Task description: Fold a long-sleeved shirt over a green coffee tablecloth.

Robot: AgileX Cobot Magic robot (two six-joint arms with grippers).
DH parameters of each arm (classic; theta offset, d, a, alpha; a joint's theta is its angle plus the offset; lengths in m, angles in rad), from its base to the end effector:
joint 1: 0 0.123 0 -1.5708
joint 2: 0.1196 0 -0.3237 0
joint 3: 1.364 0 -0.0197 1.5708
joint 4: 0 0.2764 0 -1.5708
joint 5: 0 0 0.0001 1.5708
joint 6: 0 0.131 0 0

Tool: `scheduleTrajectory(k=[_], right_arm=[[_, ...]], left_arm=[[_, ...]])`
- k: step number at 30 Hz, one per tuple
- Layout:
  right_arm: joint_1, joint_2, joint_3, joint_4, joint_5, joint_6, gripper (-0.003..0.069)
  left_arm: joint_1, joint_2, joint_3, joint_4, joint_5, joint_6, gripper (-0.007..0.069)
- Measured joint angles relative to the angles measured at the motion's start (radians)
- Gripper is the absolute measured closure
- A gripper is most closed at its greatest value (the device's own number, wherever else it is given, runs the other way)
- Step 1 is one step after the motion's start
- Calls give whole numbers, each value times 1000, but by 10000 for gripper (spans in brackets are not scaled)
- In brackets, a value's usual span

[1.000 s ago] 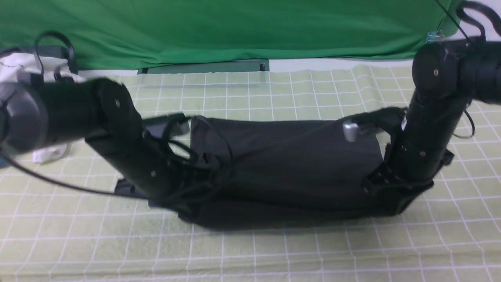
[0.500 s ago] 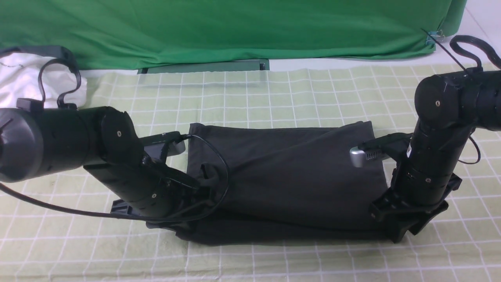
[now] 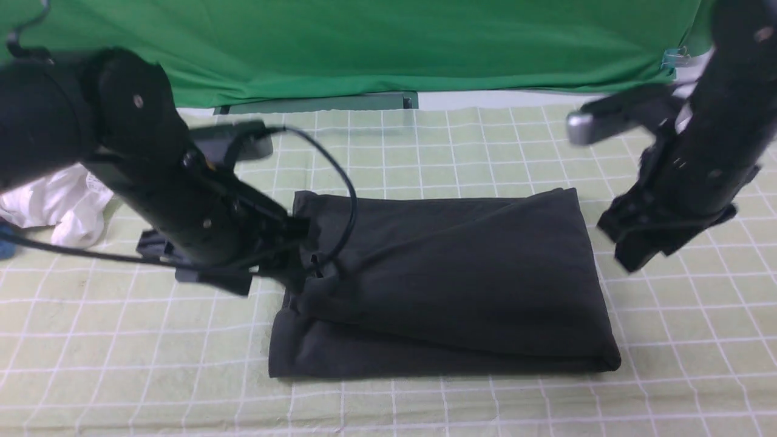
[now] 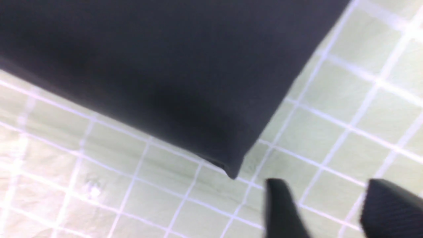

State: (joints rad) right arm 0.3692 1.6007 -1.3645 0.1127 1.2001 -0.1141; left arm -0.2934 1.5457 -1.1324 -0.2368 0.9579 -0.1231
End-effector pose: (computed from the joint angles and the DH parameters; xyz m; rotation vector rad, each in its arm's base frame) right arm 0.3245 0.1403 0.2945 -0.6594 2.8539 0.2008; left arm 0.3149 -0.1214 0.2525 0.0888 2.8796 -0.3876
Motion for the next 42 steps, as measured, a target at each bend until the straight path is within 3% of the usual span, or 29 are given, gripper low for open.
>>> scheduleTrajectory(k=[5, 8, 17, 22, 23, 28, 31, 42], right_arm=[[0, -263, 0, -46, 2, -4, 610], [0, -422, 5, -103, -20, -4, 651], [0, -872, 222, -127, -192, -16, 654], [0, -1117, 553, -129, -502, -19, 654], [0, -1171, 676, -129, -650, -18, 654], [0, -1234, 939, -128, -1019, -15, 654], [0, -1237, 1014, -128, -1140, -15, 654], [0, -1237, 1026, -130, -1182, -6, 638]], left_arm=[[0, -9, -20, -29, -50, -6, 146], [0, -9, -20, -33, -63, -9, 155], [0, -9, -20, -36, -71, -8, 256], [0, -9, -20, -17, -80, -4, 390], [0, -9, -20, 10, -90, -3, 459], [1, -9, -20, 31, -94, 20, 594], [1, -9, -20, 26, -94, 30, 614], [1, -9, -20, 28, -97, 33, 612]])
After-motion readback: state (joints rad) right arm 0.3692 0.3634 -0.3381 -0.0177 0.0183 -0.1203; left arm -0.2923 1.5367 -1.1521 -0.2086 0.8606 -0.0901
